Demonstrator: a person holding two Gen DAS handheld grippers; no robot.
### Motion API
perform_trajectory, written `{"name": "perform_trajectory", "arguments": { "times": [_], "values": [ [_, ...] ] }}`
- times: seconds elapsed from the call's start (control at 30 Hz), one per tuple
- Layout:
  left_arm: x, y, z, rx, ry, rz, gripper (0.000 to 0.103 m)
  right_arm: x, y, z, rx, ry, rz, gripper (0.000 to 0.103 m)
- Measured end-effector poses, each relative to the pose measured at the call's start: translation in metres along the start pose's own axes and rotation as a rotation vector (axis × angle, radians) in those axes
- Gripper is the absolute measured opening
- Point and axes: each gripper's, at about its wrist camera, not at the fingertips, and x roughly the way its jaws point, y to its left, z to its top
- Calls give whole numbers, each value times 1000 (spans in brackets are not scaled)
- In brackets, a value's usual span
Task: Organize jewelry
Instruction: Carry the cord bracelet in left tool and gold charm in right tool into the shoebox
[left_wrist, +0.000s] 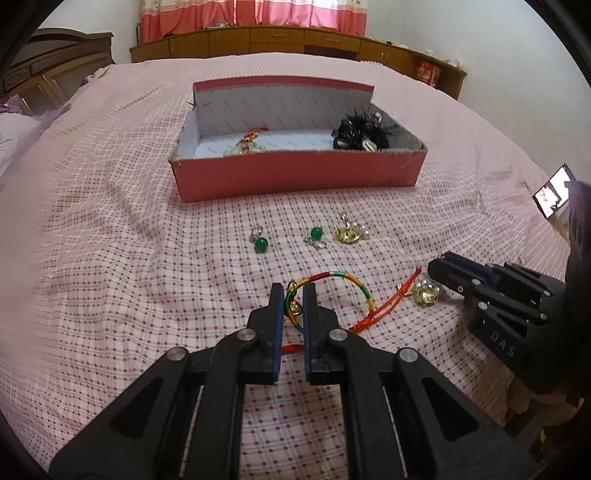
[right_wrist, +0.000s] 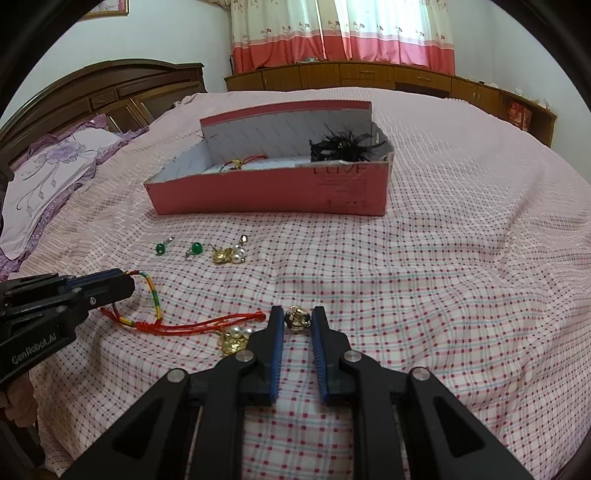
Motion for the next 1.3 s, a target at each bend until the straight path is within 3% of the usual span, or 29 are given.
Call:
{"name": "perform_trajectory", "arguments": {
  "times": [0.7,1.3],
  "values": [
    [-24,7,26,-25,-108,17,1,-39,17,33,-18,-133,31,17],
    [-42,9,72,-5,-251,60,1,-49,14,65,-26,-228,11,17]
  ]
}}
